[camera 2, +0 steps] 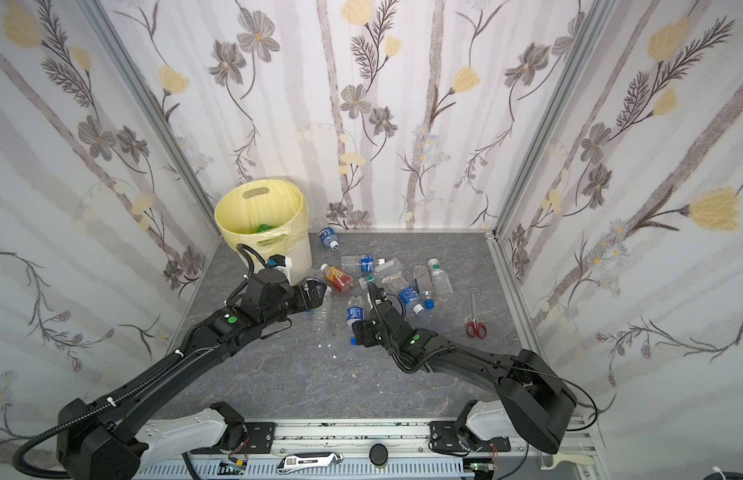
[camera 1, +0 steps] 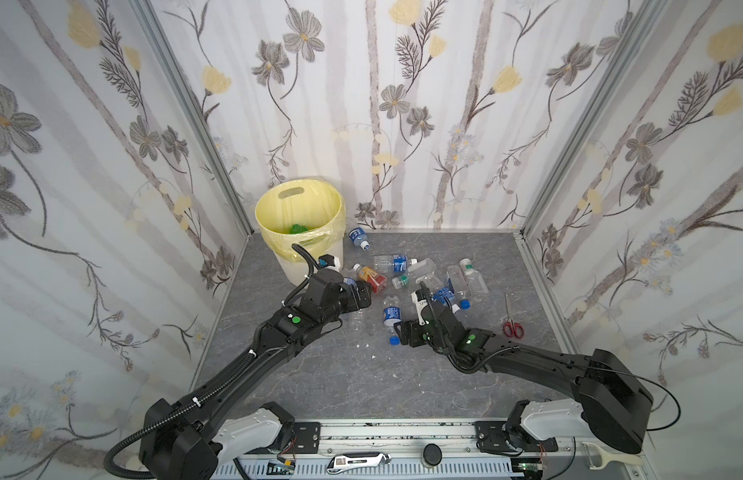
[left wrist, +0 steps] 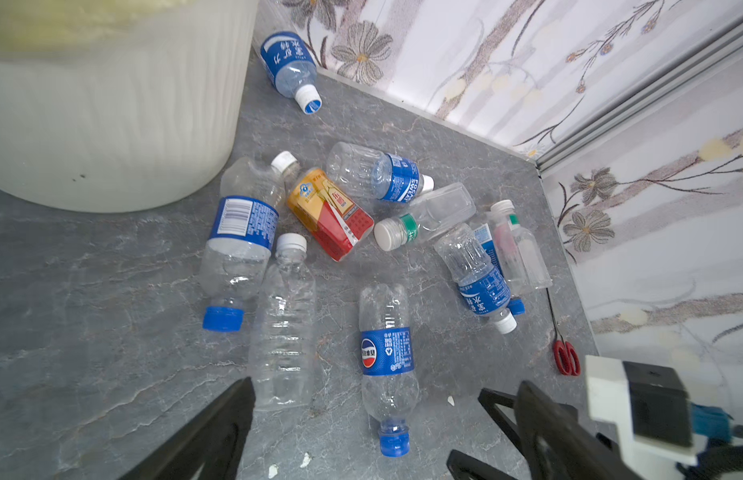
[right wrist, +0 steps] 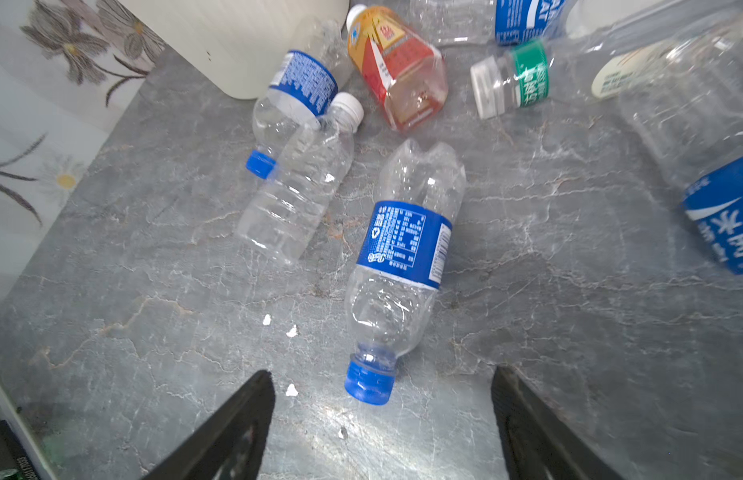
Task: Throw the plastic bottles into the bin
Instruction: 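Grasp the Pepsi bottle's blue cap with right gripper while left gripper returns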
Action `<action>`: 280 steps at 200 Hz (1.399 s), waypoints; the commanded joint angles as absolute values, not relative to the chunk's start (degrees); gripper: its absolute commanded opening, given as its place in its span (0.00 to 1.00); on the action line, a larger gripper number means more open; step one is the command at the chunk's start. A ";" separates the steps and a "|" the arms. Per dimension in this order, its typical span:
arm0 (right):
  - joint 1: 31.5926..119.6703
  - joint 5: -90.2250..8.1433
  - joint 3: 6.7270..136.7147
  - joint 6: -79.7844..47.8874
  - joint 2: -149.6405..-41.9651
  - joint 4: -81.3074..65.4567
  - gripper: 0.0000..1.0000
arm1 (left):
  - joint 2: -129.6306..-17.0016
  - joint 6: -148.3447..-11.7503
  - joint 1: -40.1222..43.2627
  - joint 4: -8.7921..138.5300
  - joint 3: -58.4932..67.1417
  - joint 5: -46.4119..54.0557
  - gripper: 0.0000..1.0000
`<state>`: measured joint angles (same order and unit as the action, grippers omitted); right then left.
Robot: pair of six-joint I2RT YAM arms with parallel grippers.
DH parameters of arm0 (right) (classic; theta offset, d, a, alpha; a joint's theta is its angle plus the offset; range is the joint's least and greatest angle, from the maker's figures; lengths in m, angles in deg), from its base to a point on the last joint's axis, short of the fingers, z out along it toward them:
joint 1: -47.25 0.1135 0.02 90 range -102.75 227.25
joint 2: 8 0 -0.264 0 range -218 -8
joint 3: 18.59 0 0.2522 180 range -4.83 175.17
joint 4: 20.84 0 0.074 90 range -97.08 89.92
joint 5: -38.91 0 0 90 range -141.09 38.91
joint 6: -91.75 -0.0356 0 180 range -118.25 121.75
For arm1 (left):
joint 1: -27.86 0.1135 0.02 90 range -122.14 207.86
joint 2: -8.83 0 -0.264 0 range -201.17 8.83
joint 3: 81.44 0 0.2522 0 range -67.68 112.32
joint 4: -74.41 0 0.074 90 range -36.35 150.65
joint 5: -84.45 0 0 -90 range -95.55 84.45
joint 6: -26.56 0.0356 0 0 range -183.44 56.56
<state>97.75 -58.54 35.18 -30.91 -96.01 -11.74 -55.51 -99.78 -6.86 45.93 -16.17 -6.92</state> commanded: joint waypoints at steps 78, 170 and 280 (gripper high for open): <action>100.16 -58.17 34.98 -35.73 -108.78 -21.65 0.65 | -52.20 -107.38 -7.04 54.83 -25.28 -3.00 1.00; 100.52 -57.10 34.83 -35.93 -112.48 -23.17 0.39 | -53.66 -107.49 -7.05 54.90 -25.05 -3.34 1.00; 98.69 -53.00 35.44 -26.28 -105.88 -15.79 0.22 | -55.68 -106.43 -7.14 54.80 -25.86 -1.24 1.00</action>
